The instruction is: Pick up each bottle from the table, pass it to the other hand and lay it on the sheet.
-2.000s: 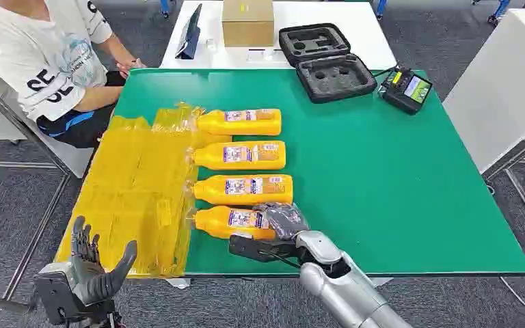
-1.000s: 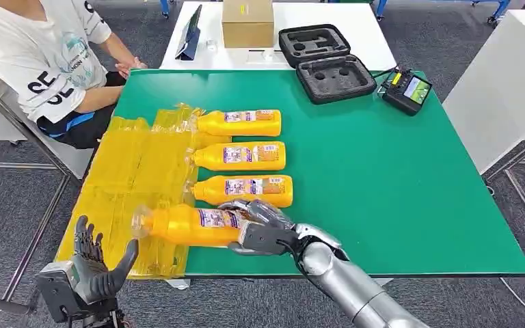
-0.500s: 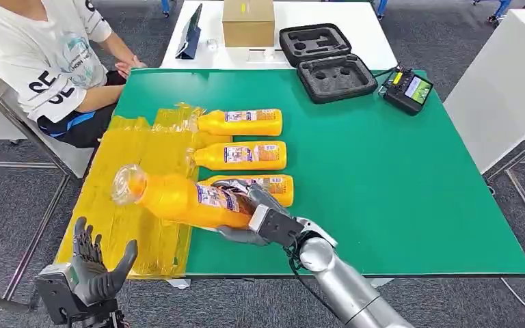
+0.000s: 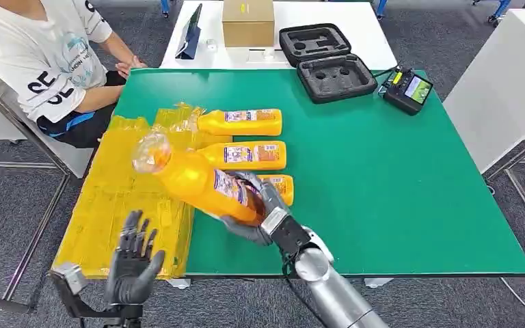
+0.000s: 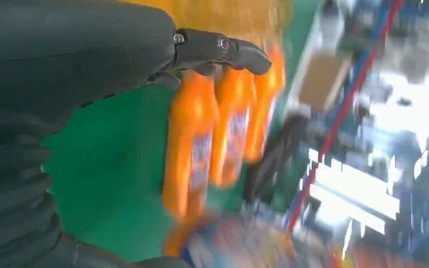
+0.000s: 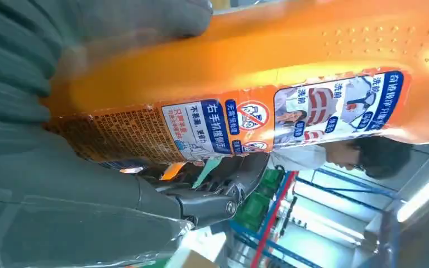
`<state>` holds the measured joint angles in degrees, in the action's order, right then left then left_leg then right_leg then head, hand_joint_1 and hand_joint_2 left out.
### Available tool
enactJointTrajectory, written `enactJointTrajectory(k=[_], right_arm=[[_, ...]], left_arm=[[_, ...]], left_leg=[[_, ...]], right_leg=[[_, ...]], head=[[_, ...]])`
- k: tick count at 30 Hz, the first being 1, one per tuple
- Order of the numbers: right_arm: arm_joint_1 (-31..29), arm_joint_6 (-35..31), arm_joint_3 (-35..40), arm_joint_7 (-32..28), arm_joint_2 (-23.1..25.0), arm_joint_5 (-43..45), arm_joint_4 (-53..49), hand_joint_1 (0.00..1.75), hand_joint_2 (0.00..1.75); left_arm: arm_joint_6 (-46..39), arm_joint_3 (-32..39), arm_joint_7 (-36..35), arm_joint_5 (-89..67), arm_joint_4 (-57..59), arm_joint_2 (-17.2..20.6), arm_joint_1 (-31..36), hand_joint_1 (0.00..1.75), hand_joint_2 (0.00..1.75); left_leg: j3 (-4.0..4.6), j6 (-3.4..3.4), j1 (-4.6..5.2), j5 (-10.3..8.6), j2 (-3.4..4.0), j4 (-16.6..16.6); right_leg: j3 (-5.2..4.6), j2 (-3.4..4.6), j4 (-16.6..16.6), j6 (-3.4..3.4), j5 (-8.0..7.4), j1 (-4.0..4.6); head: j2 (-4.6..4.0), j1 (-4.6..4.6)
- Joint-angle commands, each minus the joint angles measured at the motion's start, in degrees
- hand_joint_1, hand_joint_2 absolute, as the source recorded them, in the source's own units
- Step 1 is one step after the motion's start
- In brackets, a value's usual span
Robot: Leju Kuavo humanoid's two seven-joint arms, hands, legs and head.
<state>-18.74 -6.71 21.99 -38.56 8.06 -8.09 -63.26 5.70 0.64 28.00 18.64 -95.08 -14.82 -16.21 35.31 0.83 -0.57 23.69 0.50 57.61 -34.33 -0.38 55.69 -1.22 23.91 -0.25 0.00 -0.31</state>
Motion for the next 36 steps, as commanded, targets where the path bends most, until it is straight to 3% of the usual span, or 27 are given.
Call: enactJointTrajectory(k=[1, 14, 28, 36], right_arm=[[0.32, 0.72, 1.90, -1.32, 4.51, 0.54, 14.95, 1.75, 1.75], [0.96, 1.92, 5.00, -1.44, 5.62, 0.99, 18.35, 1.75, 1.75], [2.89, 2.81, 11.64, 1.00, 6.21, -1.92, 12.72, 1.75, 1.75], [2.61, 3.92, 11.85, 1.91, 5.44, -2.12, 15.61, 1.75, 1.75]], left_arm=[[2.55, -11.93, -0.85, 2.13, 0.71, 7.07, 3.92, 0.00, 1.75], [-1.91, -13.96, 0.31, -0.14, 3.69, 8.45, 7.16, 0.00, 1.75], [-10.07, -12.35, 0.59, -3.97, 6.98, 7.20, 10.02, 0.00, 1.75], [-5.63, -11.48, 1.33, 3.83, 5.12, 8.41, 9.02, 0.00, 1.75]], left_leg=[[-0.21, -0.06, -0.03, 0.03, -0.03, -0.11], [-0.22, -0.05, -0.01, 0.04, -0.07, -0.12], [-0.14, -0.05, -0.03, 0.04, -0.06, -0.07], [-0.24, -0.06, -0.04, 0.06, -0.11, -0.09]], right_leg=[[0.20, 0.01, -0.08, 0.06, 0.04, 0.02], [0.18, -0.01, -0.06, 0.05, 0.08, -0.01], [0.10, -0.02, -0.05, 0.04, 0.07, 0.00], [0.21, -0.05, -0.08, 0.05, 0.10, 0.02]], head=[[0.00, 0.00], [0.00, 0.00], [0.00, 0.02], [0.00, 0.00]])
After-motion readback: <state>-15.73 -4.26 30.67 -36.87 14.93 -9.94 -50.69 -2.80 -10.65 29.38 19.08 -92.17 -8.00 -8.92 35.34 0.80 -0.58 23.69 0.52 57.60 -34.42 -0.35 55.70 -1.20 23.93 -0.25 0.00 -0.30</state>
